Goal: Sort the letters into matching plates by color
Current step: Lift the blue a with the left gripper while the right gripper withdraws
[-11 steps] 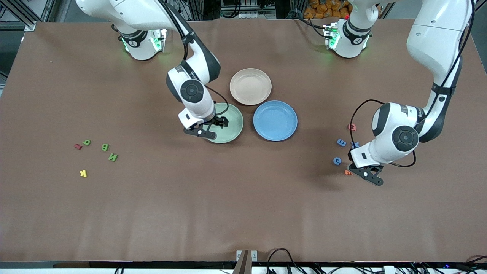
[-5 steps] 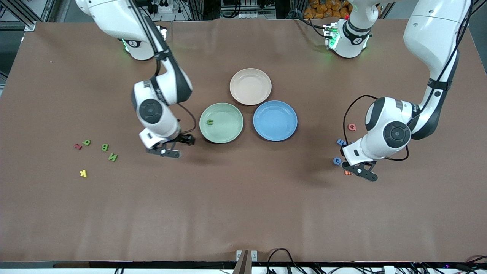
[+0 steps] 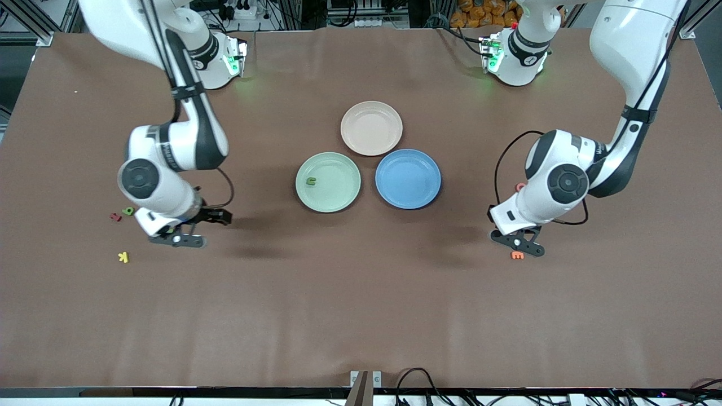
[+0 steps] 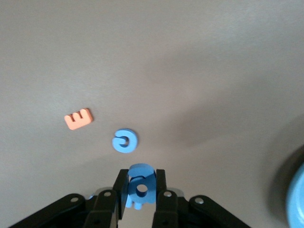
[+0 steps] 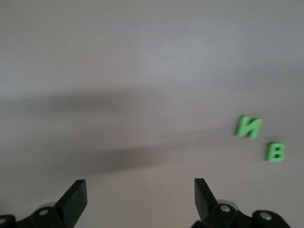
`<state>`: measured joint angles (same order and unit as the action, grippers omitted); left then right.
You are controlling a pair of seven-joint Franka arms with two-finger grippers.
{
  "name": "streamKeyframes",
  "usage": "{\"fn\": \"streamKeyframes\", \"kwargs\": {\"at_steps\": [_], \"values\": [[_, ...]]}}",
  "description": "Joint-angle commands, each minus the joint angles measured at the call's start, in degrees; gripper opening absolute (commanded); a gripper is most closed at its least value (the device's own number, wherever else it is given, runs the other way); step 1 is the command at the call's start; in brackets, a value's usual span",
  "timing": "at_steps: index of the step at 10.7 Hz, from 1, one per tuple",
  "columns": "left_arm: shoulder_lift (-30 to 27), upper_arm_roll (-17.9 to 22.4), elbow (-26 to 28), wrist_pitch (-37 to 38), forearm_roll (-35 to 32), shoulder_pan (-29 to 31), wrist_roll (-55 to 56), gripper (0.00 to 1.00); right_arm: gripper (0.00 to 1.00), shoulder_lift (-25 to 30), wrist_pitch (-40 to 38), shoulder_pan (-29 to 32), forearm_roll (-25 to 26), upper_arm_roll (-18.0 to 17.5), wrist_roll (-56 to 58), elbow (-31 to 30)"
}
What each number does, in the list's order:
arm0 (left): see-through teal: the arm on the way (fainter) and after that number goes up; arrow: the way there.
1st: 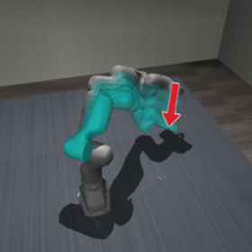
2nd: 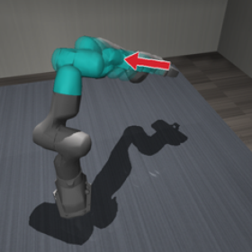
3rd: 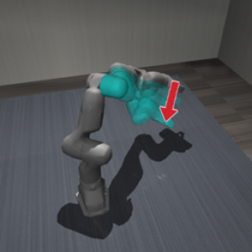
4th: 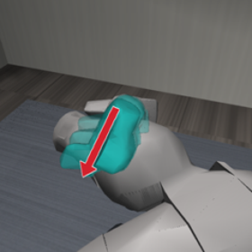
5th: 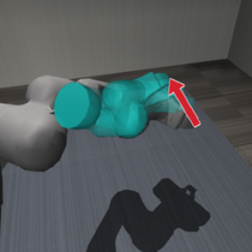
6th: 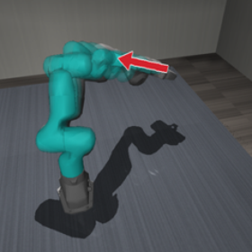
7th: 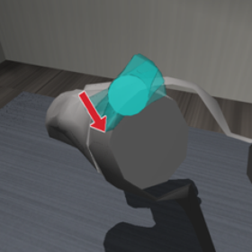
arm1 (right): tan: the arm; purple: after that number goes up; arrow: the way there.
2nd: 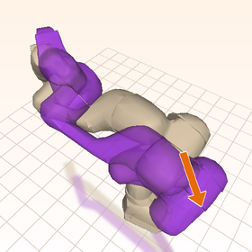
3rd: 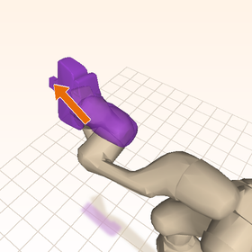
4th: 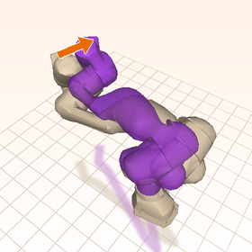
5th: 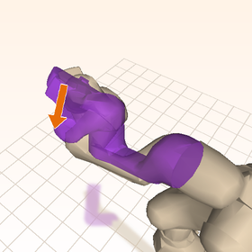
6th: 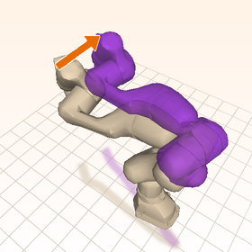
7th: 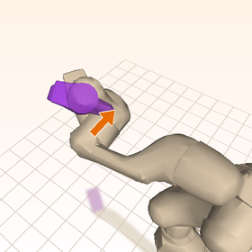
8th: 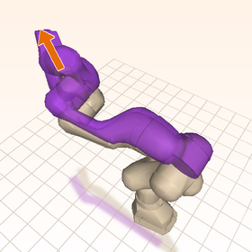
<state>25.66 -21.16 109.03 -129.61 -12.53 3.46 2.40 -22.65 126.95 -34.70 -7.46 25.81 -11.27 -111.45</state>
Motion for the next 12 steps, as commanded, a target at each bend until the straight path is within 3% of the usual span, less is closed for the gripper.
{"fn": "streamKeyframes", "kwargs": {"at_steps": [1, 4, 7, 9, 12], "values": [[-2.64, -3.36, 3.03, 0.50, -0.65, 0.32, 7.43, 0.00, 1.00, 0.94, -0.04, 7.42, -0.18, -1.72, 3.44, -0.70], [-2.72, -7.04, 4.00, 0.50, -0.65, 0.32, 14.37, 0.00, 1.00, 0.77, 2.50, 18.40, -0.18, -8.30, 5.20, -0.79], [-2.64, -10.12, 4.35, 1.90, -0.65, 0.15, 20.43, 0.00, 1.00, -0.29, 6.63, 26.32, -0.36, -11.65, 5.20, -1.05], [-2.29, -12.32, 4.44, 2.08, -0.65, 0.06, 24.75, 0.00, 1.00, -2.04, 9.79, 33.43, -0.36, -18.05, 5.20, -1.05], [-1.93, -15.66, 4.70, 1.99, -0.65, -0.29, 30.99, 0.00, 1.00, -3.89, 11.65, 37.50, -0.71, -21.15, 5.20, -1.05]]}}
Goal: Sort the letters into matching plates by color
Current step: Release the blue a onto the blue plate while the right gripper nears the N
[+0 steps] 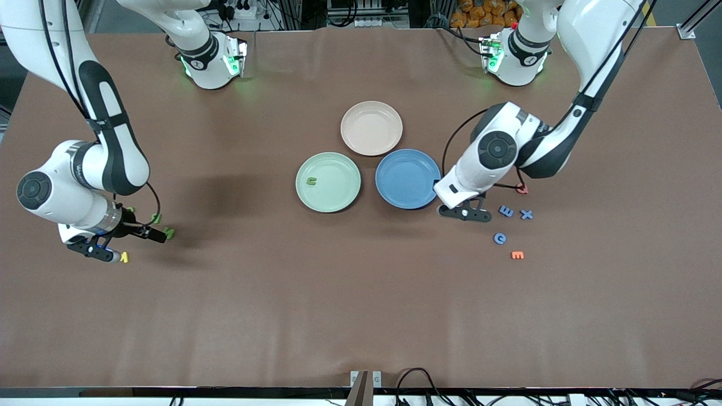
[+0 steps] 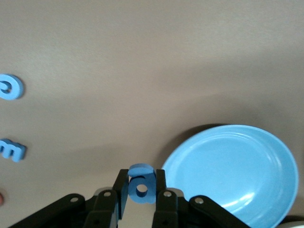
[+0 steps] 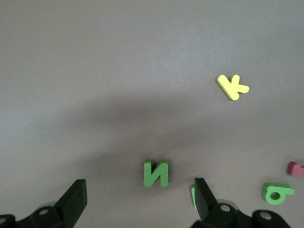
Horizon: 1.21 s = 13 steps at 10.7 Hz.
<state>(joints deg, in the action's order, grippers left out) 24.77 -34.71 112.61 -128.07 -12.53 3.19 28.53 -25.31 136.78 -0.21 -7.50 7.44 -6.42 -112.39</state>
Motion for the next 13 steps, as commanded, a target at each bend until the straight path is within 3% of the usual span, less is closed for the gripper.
{"fn": "streamKeyframes", "kwargs": {"at_steps": [1, 7, 12, 13], "values": [[-1.04, -2.73, 1.29, 0.54, -0.65, -0.55, 6.70, 0.00, 1.00, -1.93, 2.87, 3.63, -0.68, -3.31, 0.35, -0.11], [-0.78, -2.91, 1.47, 0.45, -0.65, -7.31, 16.80, 0.00, 1.00, -6.59, 7.89, 5.13, -1.99, -4.98, 0.27, -0.20], [0.71, -2.91, 1.56, 0.45, -0.65, -11.36, 22.87, 0.00, 1.00, -6.33, 9.82, 4.95, -3.14, -4.98, 0.27, -3.71], [0.89, -2.91, 1.56, 0.45, -0.74, -11.80, 23.32, 0.26, 1.00, -5.98, 9.91, 4.95, -3.14, -4.98, 0.27, -4.41]]}}
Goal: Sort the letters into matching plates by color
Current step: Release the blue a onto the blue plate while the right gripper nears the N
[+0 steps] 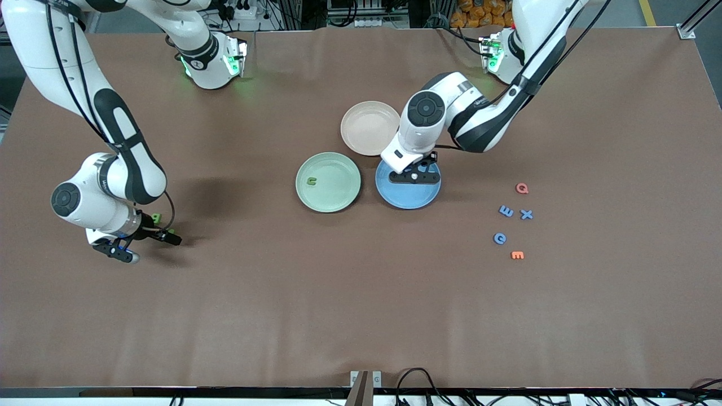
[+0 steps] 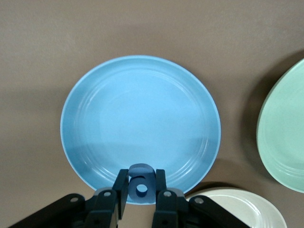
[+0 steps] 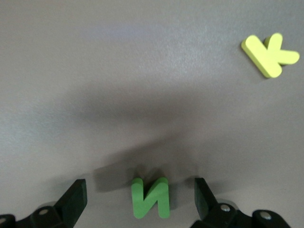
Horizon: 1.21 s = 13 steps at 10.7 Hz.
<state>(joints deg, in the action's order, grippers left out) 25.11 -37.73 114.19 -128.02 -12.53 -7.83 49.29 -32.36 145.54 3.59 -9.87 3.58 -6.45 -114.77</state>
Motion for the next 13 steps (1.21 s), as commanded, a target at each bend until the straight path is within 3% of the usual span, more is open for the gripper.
{"fn": "streamKeyframes", "kwargs": {"at_steps": [1, 2, 3, 9, 12, 13], "values": [[0.73, 0.20, 0.07, 0.49, -0.91, -1.05, 2.65, 0.46, 1.00, 1.77, 1.15, 1.16, -0.76, -1.12, 0.30, -2.99], [0.73, 0.20, 0.42, 0.49, -0.83, -0.96, 3.44, 0.69, 1.00, 2.73, 1.15, 1.16, -0.76, -1.12, 0.30, -4.22], [0.47, 0.11, 1.21, 0.49, -0.91, -0.96, 4.93, 0.98, 1.00, 3.26, 1.15, 1.16, -0.76, -1.12, 0.30, -5.01], [-0.50, 0.46, 0.51, 1.36, -1.26, 2.19, 4.68, 1.00, 1.00, 3.71, 2.03, 1.42, -0.76, -1.12, 0.30, -5.55], [-0.94, 0.38, 0.07, 1.28, -4.24, 8.07, 1.79, 1.00, 0.99, 2.83, 3.70, 1.51, -0.76, -1.12, 0.30, -5.46], [-0.94, 0.37, -0.19, 1.28, -4.25, 9.83, -0.05, 1.00, 0.93, 2.83, 3.79, 1.43, -0.76, -1.12, 0.30, -5.46]]}}
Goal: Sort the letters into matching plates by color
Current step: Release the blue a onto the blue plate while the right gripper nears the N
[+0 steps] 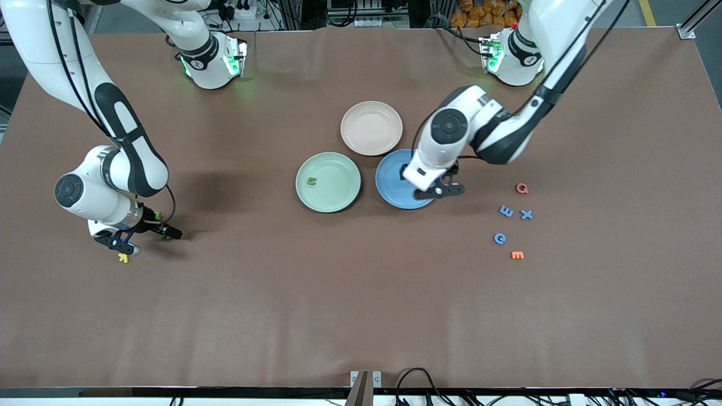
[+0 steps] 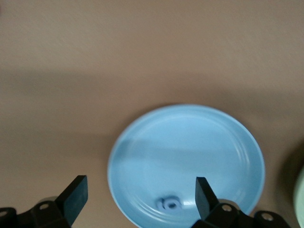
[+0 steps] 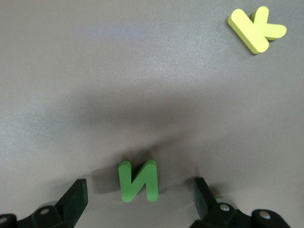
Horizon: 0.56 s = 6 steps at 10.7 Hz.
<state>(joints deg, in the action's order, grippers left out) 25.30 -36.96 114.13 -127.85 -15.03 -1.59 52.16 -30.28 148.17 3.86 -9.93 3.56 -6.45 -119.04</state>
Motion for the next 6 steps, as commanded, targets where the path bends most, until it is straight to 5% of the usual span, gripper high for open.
{"fn": "streamKeyframes", "kwargs": {"at_steps": [1, 4, 6], "values": [[-1.13, -0.30, -0.22, 1.11, -1.75, 5.18, -4.68, 1.00, 0.82, 0.74, 1.15, 1.15, -0.70, -1.10, 0.39, -1.19], [-1.05, -0.21, -0.66, 0.76, -1.75, 8.87, -8.11, 1.00, 0.50, 0.74, 1.15, 1.15, -0.70, -1.10, 0.39, -1.28], [-0.96, -0.21, -0.75, 0.58, -1.75, 12.04, -11.71, 1.00, 0.47, 0.74, 1.15, 1.15, -0.70, -1.10, 0.39, -1.19]]}}
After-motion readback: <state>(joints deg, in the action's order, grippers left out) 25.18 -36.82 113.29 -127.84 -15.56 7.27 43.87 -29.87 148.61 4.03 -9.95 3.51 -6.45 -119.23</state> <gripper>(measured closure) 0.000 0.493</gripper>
